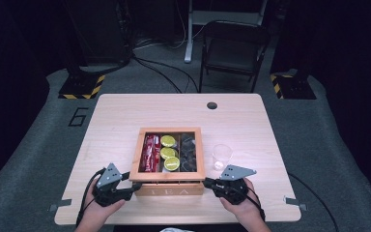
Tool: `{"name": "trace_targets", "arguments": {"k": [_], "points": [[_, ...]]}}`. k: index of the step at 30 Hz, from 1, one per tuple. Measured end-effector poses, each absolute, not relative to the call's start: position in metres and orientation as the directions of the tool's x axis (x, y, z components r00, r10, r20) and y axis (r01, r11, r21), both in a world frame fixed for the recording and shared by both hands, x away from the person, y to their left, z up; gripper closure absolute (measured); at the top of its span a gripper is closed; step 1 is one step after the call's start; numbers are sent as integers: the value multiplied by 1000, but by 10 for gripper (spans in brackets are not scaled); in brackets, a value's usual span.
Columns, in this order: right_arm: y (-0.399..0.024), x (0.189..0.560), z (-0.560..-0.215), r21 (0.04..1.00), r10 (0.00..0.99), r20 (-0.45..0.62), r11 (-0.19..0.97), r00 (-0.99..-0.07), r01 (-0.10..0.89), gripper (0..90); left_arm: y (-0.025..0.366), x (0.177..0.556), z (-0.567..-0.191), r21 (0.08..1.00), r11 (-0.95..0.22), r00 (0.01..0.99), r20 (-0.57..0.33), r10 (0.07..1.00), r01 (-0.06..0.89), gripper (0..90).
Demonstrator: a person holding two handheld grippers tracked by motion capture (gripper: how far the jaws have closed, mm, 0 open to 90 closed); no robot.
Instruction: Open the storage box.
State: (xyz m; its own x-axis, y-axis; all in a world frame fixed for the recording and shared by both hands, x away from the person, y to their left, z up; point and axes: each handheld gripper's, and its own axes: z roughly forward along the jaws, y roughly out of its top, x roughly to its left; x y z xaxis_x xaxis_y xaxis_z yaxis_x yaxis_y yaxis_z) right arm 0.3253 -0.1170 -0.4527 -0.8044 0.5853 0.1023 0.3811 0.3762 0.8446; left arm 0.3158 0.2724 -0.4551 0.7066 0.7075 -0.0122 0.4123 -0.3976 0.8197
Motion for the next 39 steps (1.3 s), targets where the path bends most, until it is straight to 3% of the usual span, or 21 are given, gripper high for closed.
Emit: {"name": "trace_targets", "arguments": {"k": [4,16,27,39], "points": [[-117,326,-453,846,581,103,375,-808,378,843,271,317,-456,825,-360,673,-33,739,436,463],[-111,323,-456,850,621,29,397,-783,346,530,269,318,-455,816,-395,676,8,737,422,432],[-109,336,-426,851,643,10,397,-766,345,480,272,330,-428,819,-358,664,-37,747,448,419],[-99,354,-398,894,642,-50,371,-765,253,449,269,345,-394,855,-357,639,40,768,376,400]]}}
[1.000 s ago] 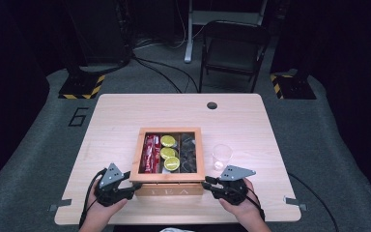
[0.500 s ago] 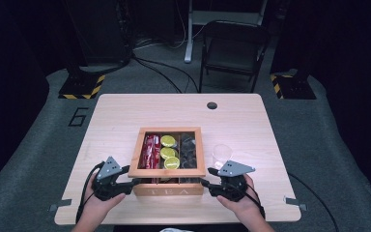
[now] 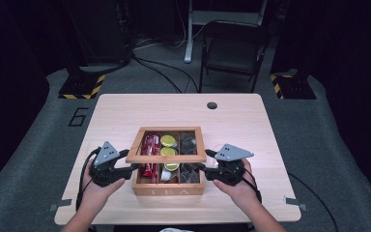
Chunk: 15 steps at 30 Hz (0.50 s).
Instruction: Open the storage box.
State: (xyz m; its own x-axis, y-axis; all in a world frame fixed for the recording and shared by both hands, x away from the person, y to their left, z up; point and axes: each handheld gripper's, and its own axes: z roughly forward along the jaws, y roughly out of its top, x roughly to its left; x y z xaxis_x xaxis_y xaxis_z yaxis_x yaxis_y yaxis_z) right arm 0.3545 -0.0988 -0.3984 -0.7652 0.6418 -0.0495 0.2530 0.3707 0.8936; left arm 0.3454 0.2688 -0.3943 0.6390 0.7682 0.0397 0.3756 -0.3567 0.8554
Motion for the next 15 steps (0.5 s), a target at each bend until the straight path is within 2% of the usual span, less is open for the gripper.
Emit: {"name": "trace_targets", "arguments": {"k": [8,15], "points": [[-95,363,-382,901,649,-83,372,-756,221,457,268,356,-380,867,-342,636,39,771,362,412],[-93,373,-370,909,678,-46,332,-733,250,465,269,367,-366,880,-313,624,25,781,357,433]]}}
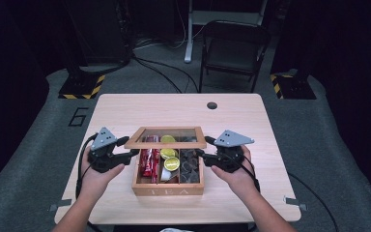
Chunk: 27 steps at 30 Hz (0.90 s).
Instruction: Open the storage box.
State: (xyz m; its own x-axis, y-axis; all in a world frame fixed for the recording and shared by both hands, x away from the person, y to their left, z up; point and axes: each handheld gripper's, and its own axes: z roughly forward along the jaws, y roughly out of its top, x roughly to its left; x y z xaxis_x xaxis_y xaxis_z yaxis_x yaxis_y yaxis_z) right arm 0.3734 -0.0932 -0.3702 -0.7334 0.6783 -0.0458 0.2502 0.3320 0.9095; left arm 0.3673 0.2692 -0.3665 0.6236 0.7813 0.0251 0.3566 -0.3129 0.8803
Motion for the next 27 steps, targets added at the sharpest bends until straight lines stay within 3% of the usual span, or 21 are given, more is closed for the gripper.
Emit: {"name": "trace_targets", "arguments": {"k": [9,21,27], "points": [[-95,392,-356,918,680,-41,315,-732,241,507,266,384,-361,907,-291,593,58,803,305,471],[-94,405,-346,921,684,-44,310,-728,236,514,259,411,-372,900,-272,549,44,835,340,461],[-91,411,-347,913,688,-47,323,-724,248,511,268,423,-388,905,-223,554,-18,832,363,506]]}}
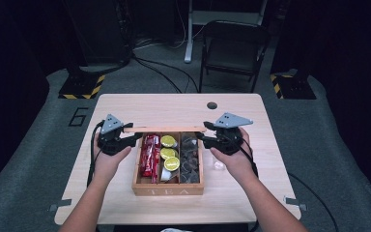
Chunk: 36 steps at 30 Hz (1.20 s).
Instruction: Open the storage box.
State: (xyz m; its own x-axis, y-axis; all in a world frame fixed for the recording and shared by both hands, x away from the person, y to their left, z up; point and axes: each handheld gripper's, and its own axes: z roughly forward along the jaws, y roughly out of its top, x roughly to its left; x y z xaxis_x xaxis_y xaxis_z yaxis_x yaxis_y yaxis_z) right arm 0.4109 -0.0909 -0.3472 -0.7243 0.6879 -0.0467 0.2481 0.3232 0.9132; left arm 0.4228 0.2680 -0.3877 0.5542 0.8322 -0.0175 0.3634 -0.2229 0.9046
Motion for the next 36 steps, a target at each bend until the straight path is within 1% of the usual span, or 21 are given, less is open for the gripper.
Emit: {"name": "trace_targets", "arguments": {"k": [2,4,8,12,18,22,24,28,31,36], "points": [[-91,413,-347,915,682,-50,325,-730,241,510,271,425,-392,911,-190,555,-50,830,366,532],[-91,414,-347,916,690,-40,314,-723,248,509,273,426,-394,914,-175,551,-61,832,365,547],[-91,417,-346,920,690,-33,303,-723,248,509,272,429,-393,911,-206,556,-29,831,357,558],[-93,417,-350,922,691,-7,285,-723,263,474,272,430,-393,913,-210,559,-23,829,350,563],[-100,406,-365,921,718,-4,273,-696,277,457,272,431,-393,916,-197,554,-33,832,350,563],[-108,394,-379,923,742,28,237,-670,302,448,273,433,-392,916,-195,562,-39,826,351,562],[-109,388,-388,919,745,37,238,-666,316,452,274,434,-392,917,-194,564,-39,825,348,563],[-100,382,-407,899,717,13,297,-697,323,490,274,434,-392,917,-194,565,-40,824,349,562],[-88,382,-421,876,676,39,331,-736,351,526,274,432,-393,915,-205,567,-31,823,348,562],[-71,381,-440,853,630,22,394,-777,343,532,273,430,-391,914,-212,564,-22,826,347,561]]}}
